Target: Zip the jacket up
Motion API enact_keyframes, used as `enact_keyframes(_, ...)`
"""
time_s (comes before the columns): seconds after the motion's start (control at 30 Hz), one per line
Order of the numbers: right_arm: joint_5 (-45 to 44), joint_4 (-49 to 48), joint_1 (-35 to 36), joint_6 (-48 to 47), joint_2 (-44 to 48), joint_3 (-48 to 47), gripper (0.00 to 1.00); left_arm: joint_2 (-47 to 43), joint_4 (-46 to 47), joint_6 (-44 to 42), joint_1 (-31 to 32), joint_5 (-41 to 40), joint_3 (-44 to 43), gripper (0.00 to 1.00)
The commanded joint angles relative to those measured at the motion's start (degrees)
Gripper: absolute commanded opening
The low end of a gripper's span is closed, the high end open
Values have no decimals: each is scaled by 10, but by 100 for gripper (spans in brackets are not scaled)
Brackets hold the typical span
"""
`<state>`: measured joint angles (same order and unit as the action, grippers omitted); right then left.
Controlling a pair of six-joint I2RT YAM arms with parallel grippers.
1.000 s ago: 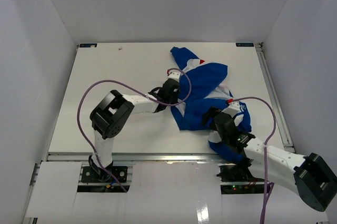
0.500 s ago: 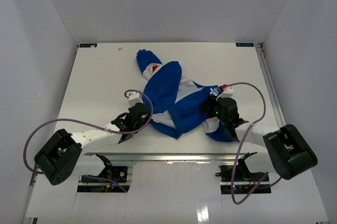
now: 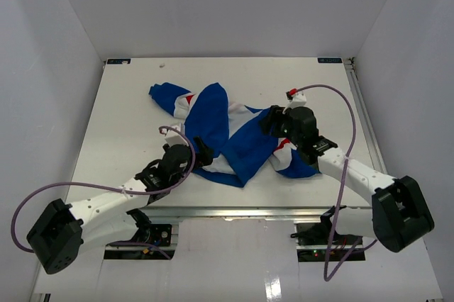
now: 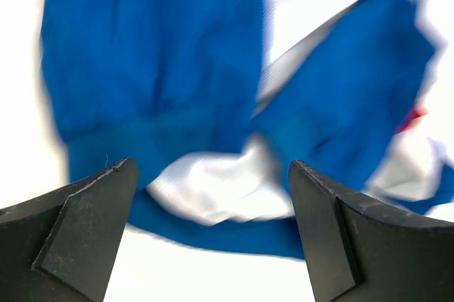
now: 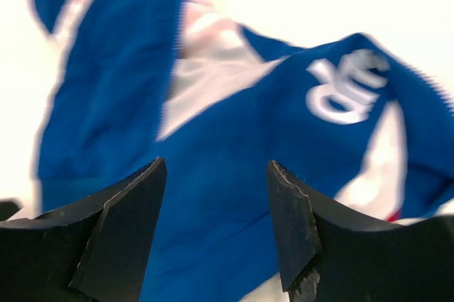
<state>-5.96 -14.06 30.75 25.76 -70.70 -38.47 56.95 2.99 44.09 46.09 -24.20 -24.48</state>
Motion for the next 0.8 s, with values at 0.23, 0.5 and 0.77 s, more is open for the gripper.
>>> enact_keyframes(0.23, -200, 129, 173, 183, -179, -156, 67, -93, -20, -110, 2, -78, -91, 98)
enact_keyframes(0.5, -222, 208, 202, 202, -327, -248, 57, -84, 42, -138, 2, -100, -15, 98)
enact_keyframes(0.77, -290, 186, 213, 118, -190, -109, 25, -86, 100, -175, 2, -13, 8, 98)
